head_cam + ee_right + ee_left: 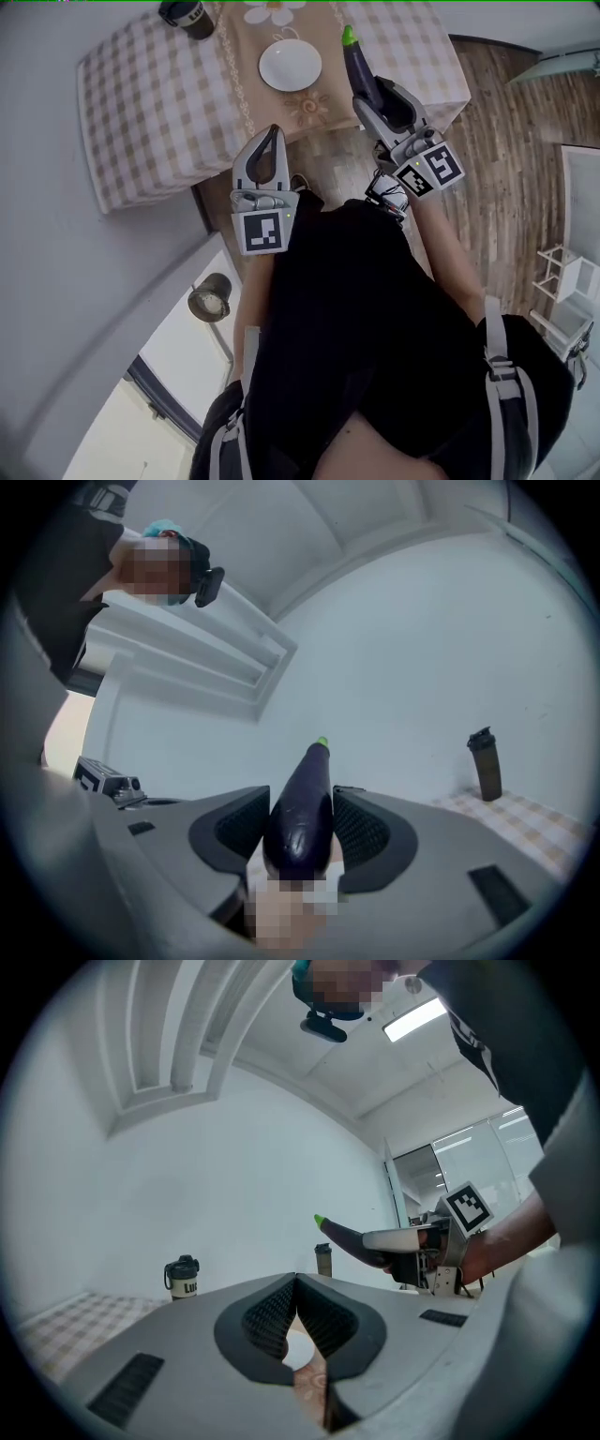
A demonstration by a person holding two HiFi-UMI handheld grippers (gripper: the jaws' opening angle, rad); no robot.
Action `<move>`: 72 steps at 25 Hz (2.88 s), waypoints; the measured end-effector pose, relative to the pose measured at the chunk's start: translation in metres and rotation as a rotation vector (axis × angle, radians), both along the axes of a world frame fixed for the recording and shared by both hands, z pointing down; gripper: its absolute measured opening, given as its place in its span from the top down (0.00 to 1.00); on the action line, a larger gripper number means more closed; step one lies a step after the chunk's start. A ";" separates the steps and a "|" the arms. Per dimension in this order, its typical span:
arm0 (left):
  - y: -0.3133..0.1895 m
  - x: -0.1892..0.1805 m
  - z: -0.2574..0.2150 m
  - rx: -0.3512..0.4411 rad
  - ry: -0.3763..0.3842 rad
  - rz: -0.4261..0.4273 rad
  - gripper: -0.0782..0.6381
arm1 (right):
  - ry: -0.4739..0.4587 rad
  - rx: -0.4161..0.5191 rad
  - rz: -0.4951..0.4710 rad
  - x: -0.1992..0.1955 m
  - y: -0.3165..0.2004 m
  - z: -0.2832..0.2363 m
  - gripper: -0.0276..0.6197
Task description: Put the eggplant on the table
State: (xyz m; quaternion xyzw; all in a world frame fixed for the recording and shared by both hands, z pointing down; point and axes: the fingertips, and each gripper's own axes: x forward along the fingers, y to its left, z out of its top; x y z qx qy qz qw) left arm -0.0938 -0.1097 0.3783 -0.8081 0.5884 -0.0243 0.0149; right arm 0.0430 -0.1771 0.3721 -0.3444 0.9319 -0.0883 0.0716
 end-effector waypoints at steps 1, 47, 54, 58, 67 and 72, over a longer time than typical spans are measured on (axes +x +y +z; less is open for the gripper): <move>-0.003 -0.008 -0.001 0.002 0.004 -0.003 0.90 | 0.000 0.015 -0.007 -0.012 -0.005 -0.006 0.62; -0.075 -0.049 0.036 -0.056 0.007 -0.034 0.90 | 0.436 0.184 -0.224 -0.115 -0.091 0.039 0.62; -0.071 -0.047 0.037 -0.059 0.011 -0.024 0.90 | 0.461 0.113 -0.219 -0.116 -0.095 0.066 0.62; -0.070 -0.048 0.037 -0.060 0.009 -0.026 0.90 | 0.467 0.069 -0.217 -0.114 -0.098 0.084 0.62; -0.068 -0.052 0.041 -0.074 0.013 -0.031 0.90 | 0.499 0.017 -0.228 -0.114 -0.105 0.115 0.62; -0.067 -0.053 0.042 -0.078 0.015 -0.033 0.90 | 0.531 -0.013 -0.244 -0.117 -0.106 0.132 0.62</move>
